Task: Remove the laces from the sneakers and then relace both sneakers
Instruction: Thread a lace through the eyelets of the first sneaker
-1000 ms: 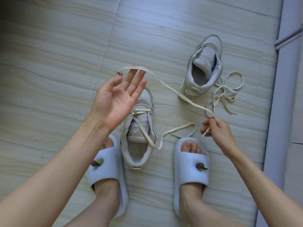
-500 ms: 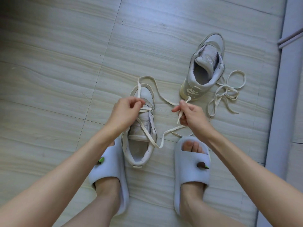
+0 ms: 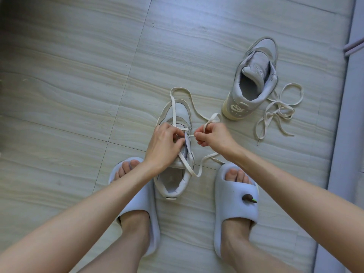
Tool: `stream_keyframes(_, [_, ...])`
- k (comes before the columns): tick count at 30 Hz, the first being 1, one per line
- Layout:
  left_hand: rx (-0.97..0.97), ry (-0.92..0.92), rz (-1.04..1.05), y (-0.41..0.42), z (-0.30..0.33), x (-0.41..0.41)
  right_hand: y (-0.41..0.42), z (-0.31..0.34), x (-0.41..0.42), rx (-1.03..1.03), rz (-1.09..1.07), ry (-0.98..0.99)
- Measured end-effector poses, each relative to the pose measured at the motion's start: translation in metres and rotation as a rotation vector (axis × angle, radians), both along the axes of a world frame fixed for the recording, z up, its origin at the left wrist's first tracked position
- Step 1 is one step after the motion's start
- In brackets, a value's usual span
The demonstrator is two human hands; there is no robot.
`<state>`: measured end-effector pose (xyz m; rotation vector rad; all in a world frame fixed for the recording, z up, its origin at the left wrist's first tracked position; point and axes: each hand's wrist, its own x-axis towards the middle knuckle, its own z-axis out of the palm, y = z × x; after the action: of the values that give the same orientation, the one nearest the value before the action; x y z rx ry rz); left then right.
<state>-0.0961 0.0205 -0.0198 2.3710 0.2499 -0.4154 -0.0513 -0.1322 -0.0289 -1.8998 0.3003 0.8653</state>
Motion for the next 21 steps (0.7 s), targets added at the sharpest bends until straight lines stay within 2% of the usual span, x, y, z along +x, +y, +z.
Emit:
stream_keyframes(5, [0.028, -0.034, 0.01, -0.003, -0.002, -0.001, -0.001, -0.004, -0.004, -0.082, 0.073, -0.018])
stream_keyframes(10, [0.083, -0.013, 0.043, -0.006, -0.005, 0.0, 0.003, -0.002, -0.005, -0.035, 0.082, -0.003])
stream_keyframes(14, [0.134, -0.018, -0.031, -0.004, -0.006, 0.001, 0.009, 0.002, -0.006, -0.003, 0.071, -0.011])
stream_keyframes(16, [0.068, -0.043, -0.072, -0.001, -0.006, 0.001, 0.009, 0.005, -0.006, 0.052, 0.0, -0.011])
stream_keyframes(18, [-0.048, -0.067, -0.057, 0.006, -0.005, 0.0, 0.005, 0.008, -0.005, 0.194, -0.166, 0.057])
stream_keyframes(21, [-0.232, -0.038, 0.095, 0.019, -0.004, -0.003, -0.012, 0.012, -0.001, 0.459, -0.417, 0.217])
